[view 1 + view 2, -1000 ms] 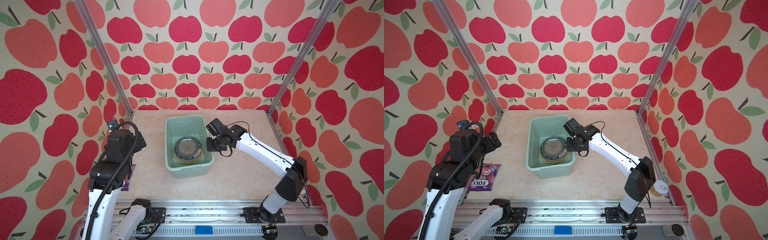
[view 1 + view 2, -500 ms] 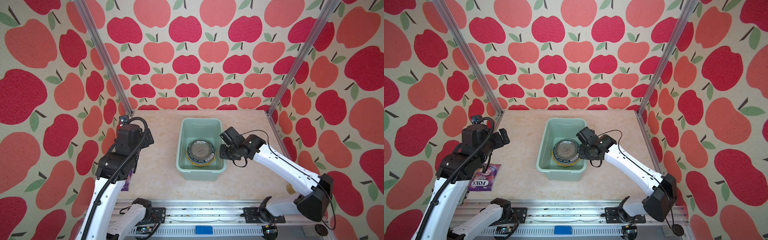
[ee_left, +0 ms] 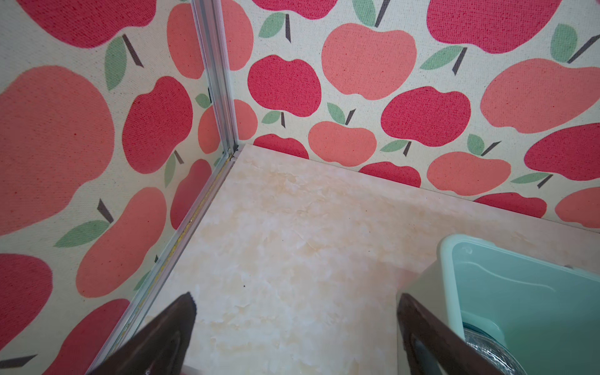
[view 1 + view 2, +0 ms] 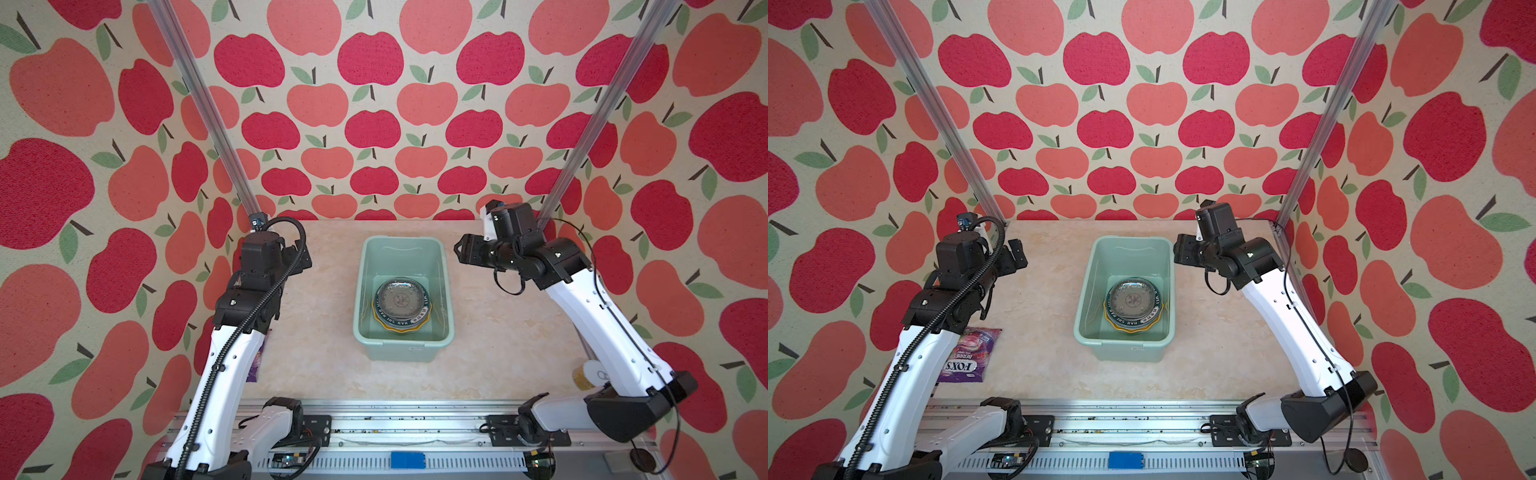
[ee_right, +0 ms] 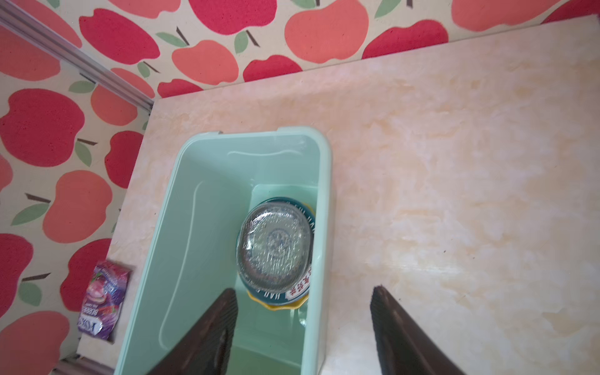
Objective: Place the plates into the plastic bin on the countertop
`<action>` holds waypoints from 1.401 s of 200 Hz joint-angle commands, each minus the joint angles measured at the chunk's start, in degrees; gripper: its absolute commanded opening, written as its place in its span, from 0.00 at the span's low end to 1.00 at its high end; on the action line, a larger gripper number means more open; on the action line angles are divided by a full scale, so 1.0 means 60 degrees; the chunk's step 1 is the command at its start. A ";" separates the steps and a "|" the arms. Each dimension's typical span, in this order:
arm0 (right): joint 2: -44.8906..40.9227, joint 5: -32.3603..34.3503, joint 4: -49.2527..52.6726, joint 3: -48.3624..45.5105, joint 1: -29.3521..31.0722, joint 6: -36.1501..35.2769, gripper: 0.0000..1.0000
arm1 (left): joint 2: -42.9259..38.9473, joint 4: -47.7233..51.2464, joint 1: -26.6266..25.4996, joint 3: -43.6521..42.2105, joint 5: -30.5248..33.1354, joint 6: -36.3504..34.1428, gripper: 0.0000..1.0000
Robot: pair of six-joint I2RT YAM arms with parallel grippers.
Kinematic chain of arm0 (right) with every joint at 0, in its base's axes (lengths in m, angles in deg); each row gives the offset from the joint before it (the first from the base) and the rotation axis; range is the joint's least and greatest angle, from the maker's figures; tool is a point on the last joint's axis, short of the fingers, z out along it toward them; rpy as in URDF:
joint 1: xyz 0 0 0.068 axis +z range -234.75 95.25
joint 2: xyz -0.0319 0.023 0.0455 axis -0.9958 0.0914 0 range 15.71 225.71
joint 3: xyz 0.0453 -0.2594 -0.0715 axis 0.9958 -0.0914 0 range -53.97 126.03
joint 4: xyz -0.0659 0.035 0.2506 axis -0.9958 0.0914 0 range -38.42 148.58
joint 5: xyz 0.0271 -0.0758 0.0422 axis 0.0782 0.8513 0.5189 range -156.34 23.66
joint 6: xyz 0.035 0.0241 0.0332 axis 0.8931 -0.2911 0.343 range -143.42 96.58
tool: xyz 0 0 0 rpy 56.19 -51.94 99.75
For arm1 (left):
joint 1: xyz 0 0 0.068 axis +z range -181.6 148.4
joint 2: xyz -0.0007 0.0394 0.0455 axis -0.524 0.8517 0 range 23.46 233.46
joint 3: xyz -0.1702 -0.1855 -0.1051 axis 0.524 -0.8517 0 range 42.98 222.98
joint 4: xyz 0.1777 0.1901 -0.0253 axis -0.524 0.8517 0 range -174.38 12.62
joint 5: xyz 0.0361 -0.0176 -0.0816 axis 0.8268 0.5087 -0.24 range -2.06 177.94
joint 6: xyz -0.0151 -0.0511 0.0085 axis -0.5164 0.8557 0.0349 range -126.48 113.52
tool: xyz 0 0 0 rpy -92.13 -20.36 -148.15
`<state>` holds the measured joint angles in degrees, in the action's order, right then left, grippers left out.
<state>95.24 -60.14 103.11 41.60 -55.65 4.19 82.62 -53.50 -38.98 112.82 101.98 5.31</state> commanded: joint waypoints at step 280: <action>0.1936 -0.0003 -1.8065 -1.2428 -0.4225 -0.5177 0.99 | 0.5515 -1.4425 0.2036 -0.8059 -0.1377 -0.1672 0.99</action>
<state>106.45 -59.97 -1.81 -31.93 -81.03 -26.78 115.38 -135.71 -26.61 64.12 91.56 -4.08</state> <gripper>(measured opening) 0.992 0.992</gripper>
